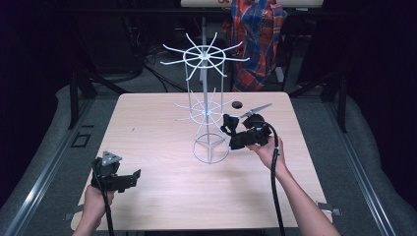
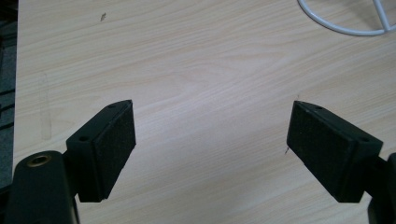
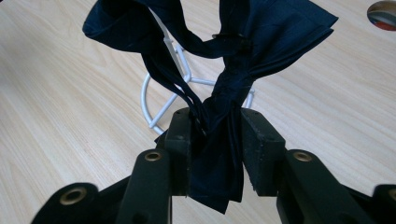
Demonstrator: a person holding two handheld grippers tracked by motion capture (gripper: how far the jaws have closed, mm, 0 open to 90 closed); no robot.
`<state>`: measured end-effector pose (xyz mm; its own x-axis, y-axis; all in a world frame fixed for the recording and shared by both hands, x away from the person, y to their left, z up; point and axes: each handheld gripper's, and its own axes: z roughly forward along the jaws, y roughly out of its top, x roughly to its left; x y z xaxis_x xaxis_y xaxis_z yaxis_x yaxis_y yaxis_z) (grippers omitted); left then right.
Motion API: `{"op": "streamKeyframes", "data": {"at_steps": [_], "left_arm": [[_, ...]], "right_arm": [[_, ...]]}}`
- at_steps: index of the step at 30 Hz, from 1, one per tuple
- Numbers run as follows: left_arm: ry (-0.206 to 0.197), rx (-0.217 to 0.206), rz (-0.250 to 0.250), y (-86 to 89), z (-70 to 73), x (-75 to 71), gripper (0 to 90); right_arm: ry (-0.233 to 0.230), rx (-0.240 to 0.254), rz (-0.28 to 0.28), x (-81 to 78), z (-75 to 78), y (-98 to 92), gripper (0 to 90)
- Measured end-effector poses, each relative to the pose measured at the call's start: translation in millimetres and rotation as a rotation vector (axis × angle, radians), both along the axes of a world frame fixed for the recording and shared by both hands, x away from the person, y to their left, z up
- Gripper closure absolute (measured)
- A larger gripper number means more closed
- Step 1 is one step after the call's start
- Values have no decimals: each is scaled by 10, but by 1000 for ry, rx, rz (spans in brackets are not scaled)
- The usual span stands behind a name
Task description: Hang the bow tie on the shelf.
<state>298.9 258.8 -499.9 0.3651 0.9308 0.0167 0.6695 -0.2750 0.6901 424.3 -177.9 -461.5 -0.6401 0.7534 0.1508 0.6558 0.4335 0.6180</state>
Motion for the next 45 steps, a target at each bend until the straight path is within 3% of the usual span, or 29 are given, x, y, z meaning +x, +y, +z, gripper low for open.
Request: {"op": "streamKeyframes", "data": {"at_steps": [11, 23, 31, 39, 45], "left_arm": [[0, 0, 0, 3, 1, -1, 159], [-2, 1, 1, 5, 2, -3, 158], [-2, 0, 2, 2, 2, -6, 158], [-4, -2, 6, 12, 8, -13, 159], [-5, -5, 3, 5, 13, -18, 159]], "right_arm": [[11, 2, 12, 9, -8, 1, 526], [-15, 20, 15, -50, 91, -48, 403], [-65, -47, 10, -170, 223, -112, 294], [-65, -52, 37, -317, 305, -194, 231], [-60, -86, 51, -443, 338, -270, 185]]}}
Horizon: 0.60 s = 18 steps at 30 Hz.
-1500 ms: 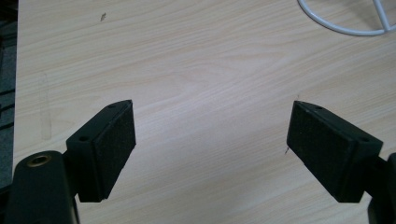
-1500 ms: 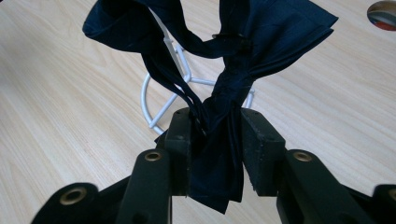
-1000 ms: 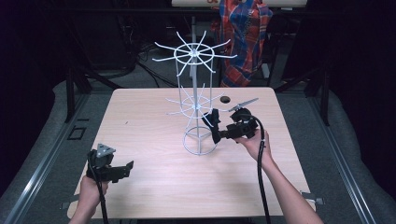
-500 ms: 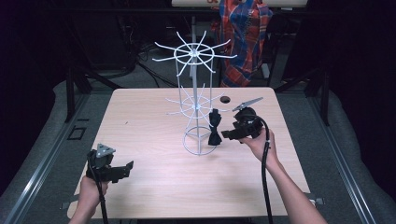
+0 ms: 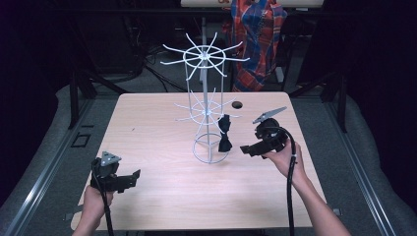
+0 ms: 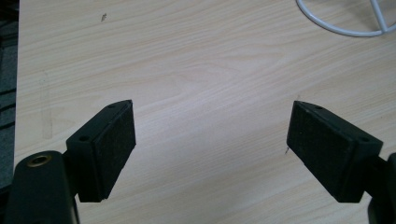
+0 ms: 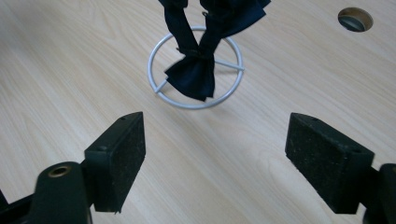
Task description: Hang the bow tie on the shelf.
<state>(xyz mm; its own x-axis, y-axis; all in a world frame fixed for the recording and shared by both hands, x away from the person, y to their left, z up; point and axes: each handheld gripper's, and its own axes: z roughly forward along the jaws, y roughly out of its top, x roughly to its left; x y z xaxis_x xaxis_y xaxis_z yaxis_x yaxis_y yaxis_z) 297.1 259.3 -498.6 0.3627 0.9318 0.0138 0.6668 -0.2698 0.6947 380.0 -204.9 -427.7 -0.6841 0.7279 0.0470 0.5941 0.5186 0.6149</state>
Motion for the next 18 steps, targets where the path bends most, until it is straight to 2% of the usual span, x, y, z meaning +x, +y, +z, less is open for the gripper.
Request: {"op": "streamKeyframes", "data": {"at_steps": [5, 10, 18], "left_arm": [[-4, -3, -2, 4, 1, -4, 158], [-3, -4, -3, -4, 0, -3, 158], [-4, -3, -5, -6, 4, -5, 159]], "right_arm": [[2, -20, 1, -59, -28, -38, 166], [17, -40, 0, -139, -124, -87, 157], [78, -74, -16, -253, -300, -234, 155]]}}
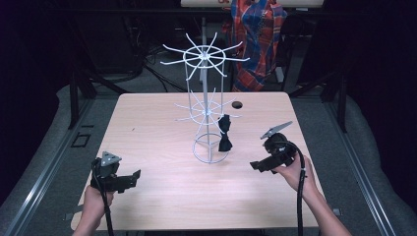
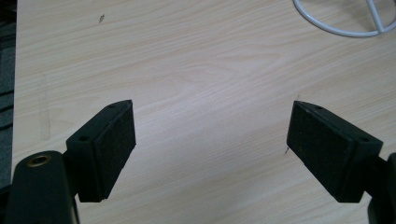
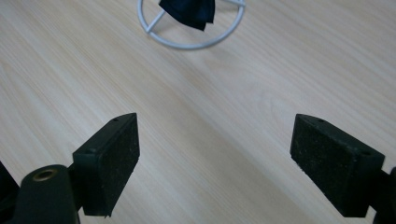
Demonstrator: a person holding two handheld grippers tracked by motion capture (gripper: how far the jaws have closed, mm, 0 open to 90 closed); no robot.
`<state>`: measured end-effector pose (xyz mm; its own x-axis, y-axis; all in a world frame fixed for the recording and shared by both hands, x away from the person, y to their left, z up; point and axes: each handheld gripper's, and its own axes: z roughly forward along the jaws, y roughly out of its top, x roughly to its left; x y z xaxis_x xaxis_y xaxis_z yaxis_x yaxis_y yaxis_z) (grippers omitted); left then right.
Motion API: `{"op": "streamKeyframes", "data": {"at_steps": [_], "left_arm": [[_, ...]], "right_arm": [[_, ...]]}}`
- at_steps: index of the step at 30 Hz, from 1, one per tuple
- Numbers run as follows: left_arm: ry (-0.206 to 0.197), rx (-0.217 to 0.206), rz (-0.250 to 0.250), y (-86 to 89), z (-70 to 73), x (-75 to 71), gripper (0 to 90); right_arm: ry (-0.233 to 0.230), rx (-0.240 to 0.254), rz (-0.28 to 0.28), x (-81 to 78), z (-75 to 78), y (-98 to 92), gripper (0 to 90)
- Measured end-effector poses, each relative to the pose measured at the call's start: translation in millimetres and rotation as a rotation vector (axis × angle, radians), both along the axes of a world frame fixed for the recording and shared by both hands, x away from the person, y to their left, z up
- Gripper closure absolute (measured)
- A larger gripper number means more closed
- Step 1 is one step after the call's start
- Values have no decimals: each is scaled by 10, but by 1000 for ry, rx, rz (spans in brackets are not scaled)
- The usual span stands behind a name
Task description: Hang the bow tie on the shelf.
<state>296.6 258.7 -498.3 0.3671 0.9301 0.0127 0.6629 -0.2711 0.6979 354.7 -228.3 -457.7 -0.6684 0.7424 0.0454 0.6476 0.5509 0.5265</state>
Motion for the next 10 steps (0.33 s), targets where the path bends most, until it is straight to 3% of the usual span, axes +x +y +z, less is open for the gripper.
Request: {"op": "streamKeyframes", "data": {"at_steps": [10], "left_arm": [[0, 6, -8, -14, -2, 7, 158]], "right_arm": [[47, -35, -14, 1, -165, -94, 156]]}}
